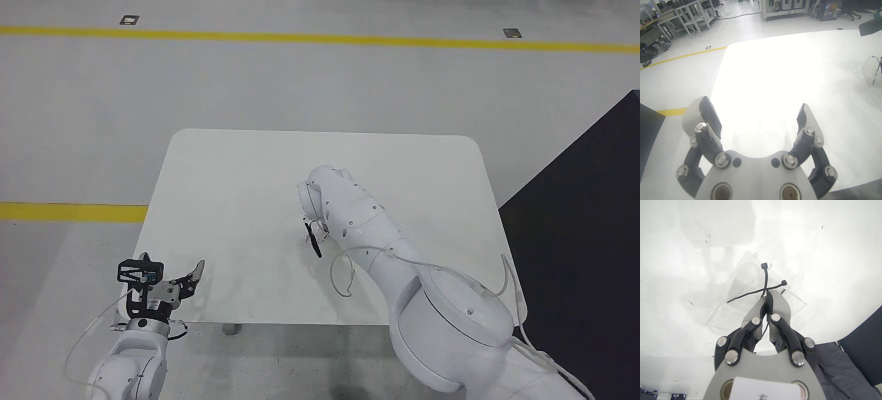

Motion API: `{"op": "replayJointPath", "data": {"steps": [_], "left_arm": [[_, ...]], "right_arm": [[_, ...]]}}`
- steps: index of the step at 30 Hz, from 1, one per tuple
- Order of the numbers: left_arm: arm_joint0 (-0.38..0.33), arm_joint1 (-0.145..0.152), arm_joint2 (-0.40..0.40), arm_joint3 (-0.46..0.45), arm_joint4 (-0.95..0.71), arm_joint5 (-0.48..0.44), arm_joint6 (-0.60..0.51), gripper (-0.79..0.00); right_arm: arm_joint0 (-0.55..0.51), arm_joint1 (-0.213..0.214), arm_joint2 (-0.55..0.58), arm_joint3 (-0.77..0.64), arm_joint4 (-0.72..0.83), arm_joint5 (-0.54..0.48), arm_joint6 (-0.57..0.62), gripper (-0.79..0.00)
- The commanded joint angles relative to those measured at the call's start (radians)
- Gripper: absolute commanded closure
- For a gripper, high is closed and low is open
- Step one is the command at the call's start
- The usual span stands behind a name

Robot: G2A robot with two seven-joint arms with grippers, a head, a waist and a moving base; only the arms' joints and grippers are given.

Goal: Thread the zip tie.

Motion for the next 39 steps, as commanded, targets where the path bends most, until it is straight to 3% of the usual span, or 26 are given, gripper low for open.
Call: {"op": "replayJointPath", "data": {"steps": [1, 3, 5, 13, 26, 27, 30, 39], "left_arm": [[0.0, 0.0, 0.0, 0.0, 0.0, 0.0, 0.0, -0.785], [0.0, 0.0, 0.0, 0.0, 0.0, 0.0, 0.0, -0.785], [0.0, 0.0, 0.0, 0.0, 0.0, 0.0, 0.0, -0.785], [0.0, 0.0, 0.0, 0.0, 0.0, 0.0, 0.0, -0.785], [0.0, 0.0, 0.0, 0.0, 0.0, 0.0, 0.0, -0.785], [0.0, 0.0, 0.0, 0.0, 0.0, 0.0, 0.0, -0.785], [0.0, 0.0, 0.0, 0.0, 0.0, 0.0, 0.0, -0.785], [0.0, 0.0, 0.0, 0.0, 0.0, 0.0, 0.0, -0.785]], "right_arm": [[-0.004, -0.003, -0.006, -0.004, -0.017, 0.017, 0.001, -0.009], [-0.009, -0.006, -0.008, -0.005, -0.026, 0.025, 0.003, -0.114], [-0.012, -0.008, -0.014, -0.006, -0.043, 0.03, 0.004, -0.169], [-0.021, -0.019, -0.028, -0.011, -0.088, 0.023, 0.007, -0.222], [-0.019, -0.032, -0.021, -0.001, -0.103, 0.013, 0.044, -0.194], [-0.018, -0.033, -0.017, 0.001, -0.098, 0.02, 0.049, -0.175], [-0.016, -0.035, -0.013, 0.0, -0.096, 0.02, 0.059, 0.0], [-0.009, -0.044, -0.004, -0.011, -0.097, 0.08, 0.089, 0.0]]}}
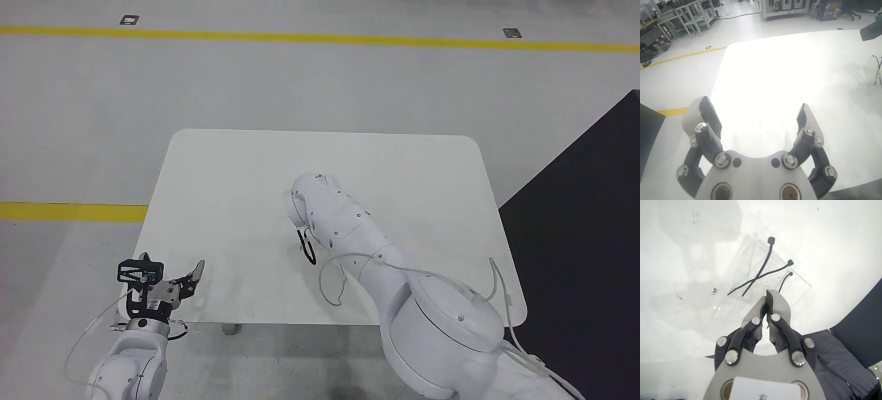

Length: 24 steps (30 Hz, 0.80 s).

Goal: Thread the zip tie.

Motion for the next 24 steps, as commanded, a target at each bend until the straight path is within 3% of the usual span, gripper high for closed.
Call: {"op": "replayJointPath", "data": {"steps": [1, 8, 14, 18, 24], "left_arm": [[0.0, 0.0, 0.0, 0.0, 0.0, 0.0, 0.0, -0.785], [0.0, 0.0, 0.0, 0.0, 0.0, 0.0, 0.0, -0.785], [0.0, 0.0, 0.0, 0.0, 0.0, 0.0, 0.0, -0.785], [0.0, 0.0, 0.0, 0.0, 0.0, 0.0, 0.0, -0.785], [0.0, 0.0, 0.0, 0.0, 0.0, 0.0, 0.0, -0.785]], "right_arm": [[0.002, -0.002, 0.002, -0.008, -0.002, 0.018, -0.01, 0.0], [-0.002, -0.009, 0.003, -0.03, -0.026, 0.065, -0.12, 0.0], [0.001, -0.012, 0.013, -0.009, -0.025, 0.069, -0.14, 0.0], [0.002, -0.012, 0.02, 0.006, -0.021, 0.062, -0.14, -0.095], [0.006, -0.012, 0.027, 0.01, -0.023, 0.055, -0.141, -0.129]]}}
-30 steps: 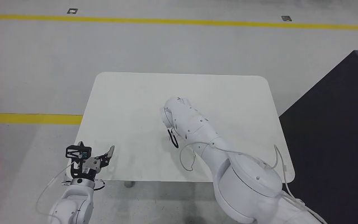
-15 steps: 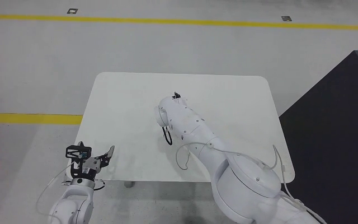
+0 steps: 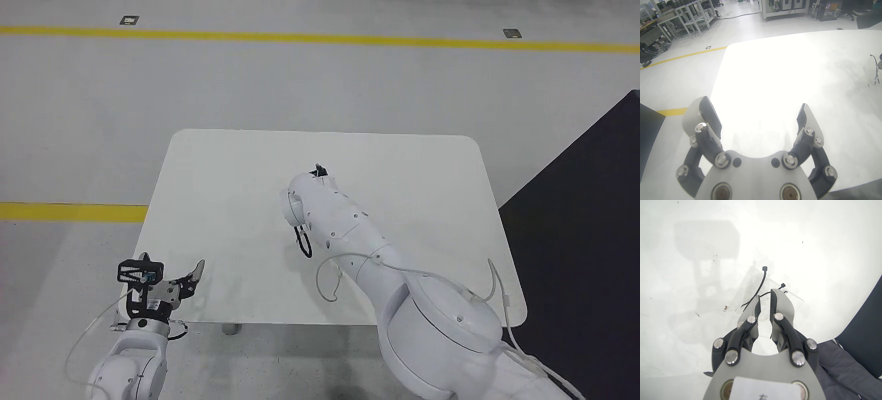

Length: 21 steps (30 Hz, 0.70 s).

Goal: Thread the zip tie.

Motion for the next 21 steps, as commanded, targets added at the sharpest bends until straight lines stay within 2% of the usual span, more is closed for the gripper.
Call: {"op": "replayJointPath", "data": {"steps": [1, 8, 21], "left_arm": [[0.0, 0.0, 0.0, 0.0, 0.0, 0.0, 0.0, -0.785], [0.0, 0.0, 0.0, 0.0, 0.0, 0.0, 0.0, -0.785], [0.0, 0.0, 0.0, 0.0, 0.0, 0.0, 0.0, -0.785]], "right_arm": [[0.002, 0.0, 0.004, 0.001, 0.002, -0.003, -0.002, -0.129], [0.01, 0.0, 0.01, 0.004, -0.002, -0.012, -0.001, -0.126], [0.009, 0.005, 0.024, 0.019, -0.005, -0.017, 0.01, -0.172]]}}
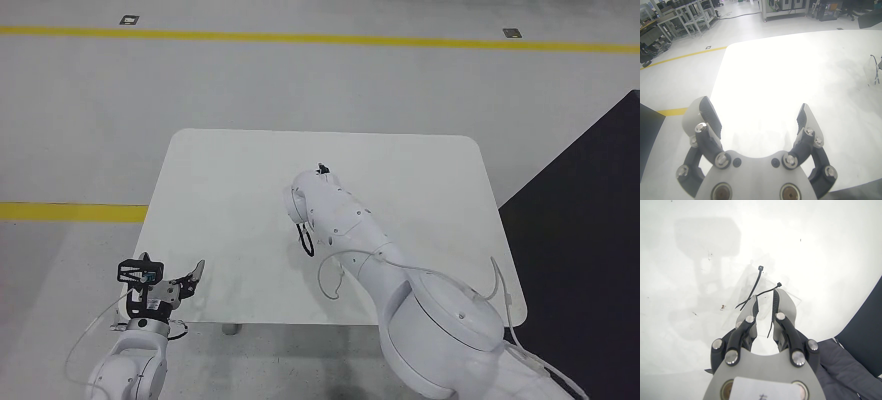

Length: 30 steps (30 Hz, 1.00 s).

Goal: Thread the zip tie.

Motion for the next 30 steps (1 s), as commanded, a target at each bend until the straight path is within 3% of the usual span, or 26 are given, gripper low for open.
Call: {"op": "replayJointPath", "data": {"steps": [1, 17, 30], "left_arm": [[0.0, 0.0, 0.0, 0.0, 0.0, 0.0, 0.0, -0.785], [0.0, 0.0, 0.0, 0.0, 0.0, 0.0, 0.0, -0.785], [0.0, 0.0, 0.0, 0.0, 0.0, 0.0, 0.0, -0.785]], "right_arm": [[0.0, 0.001, 0.003, 0.001, 0.001, -0.004, -0.002, -0.182], [0.001, 0.023, 0.03, 0.007, 0.019, -0.04, -0.013, -0.237], [-0.016, 0.03, 0.051, -0.015, 0.038, -0.118, -0.049, -0.209]]}}
